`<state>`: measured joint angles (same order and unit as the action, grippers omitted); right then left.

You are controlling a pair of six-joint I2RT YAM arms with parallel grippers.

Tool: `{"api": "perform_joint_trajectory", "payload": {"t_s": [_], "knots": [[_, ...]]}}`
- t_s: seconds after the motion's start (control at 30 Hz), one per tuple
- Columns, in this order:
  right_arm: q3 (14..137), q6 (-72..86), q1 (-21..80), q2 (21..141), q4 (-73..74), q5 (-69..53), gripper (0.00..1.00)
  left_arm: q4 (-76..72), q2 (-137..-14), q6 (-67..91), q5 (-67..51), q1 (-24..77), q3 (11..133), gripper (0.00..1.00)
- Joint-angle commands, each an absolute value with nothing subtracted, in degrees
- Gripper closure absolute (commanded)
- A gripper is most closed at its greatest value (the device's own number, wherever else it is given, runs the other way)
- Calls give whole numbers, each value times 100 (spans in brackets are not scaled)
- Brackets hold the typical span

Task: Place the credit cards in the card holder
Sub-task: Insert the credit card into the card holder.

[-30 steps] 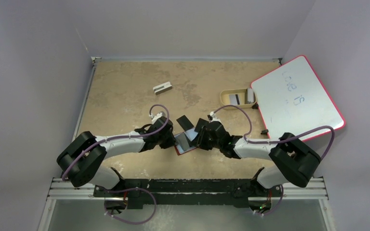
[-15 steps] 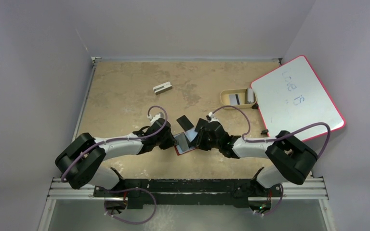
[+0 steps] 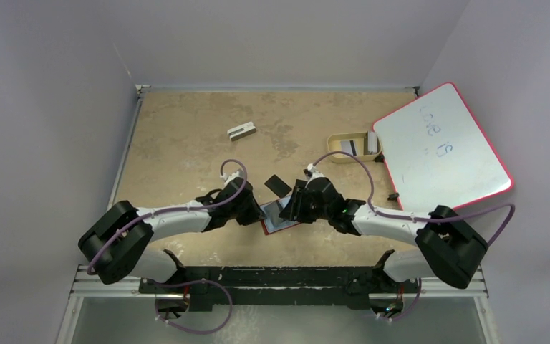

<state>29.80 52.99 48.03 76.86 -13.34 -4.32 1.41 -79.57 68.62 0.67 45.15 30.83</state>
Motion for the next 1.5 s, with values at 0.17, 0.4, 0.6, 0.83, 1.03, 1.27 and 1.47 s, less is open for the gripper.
{"api": "perform_joint_trajectory", "payload": {"t_s": [0.17,0.4,0.6,0.83,1.03,1.27,1.47], "knots": [[3587,4797,4781,8034,-1165,-403,52,17,-7735,7070,-79,4535,2940,87],[3564,4706,4768,7778,-642,-71,53,-25,-7717,7109,-131,4535,2907,87],[3560,4645,4764,8067,-976,-308,49,-347,-7737,7256,-339,4533,2743,87],[3536,4608,4764,8511,-1547,-469,51,-502,-7856,7303,-395,4535,2666,87],[3420,4756,4772,8488,-1902,-670,61,-482,-7813,7315,-357,4535,2673,87],[3262,4969,4819,8747,-2380,-1032,75,-178,-7700,7237,-212,4535,2773,88],[3364,4931,4843,8814,-2204,-1041,72,581,-7346,7057,233,4531,2966,88]]}}
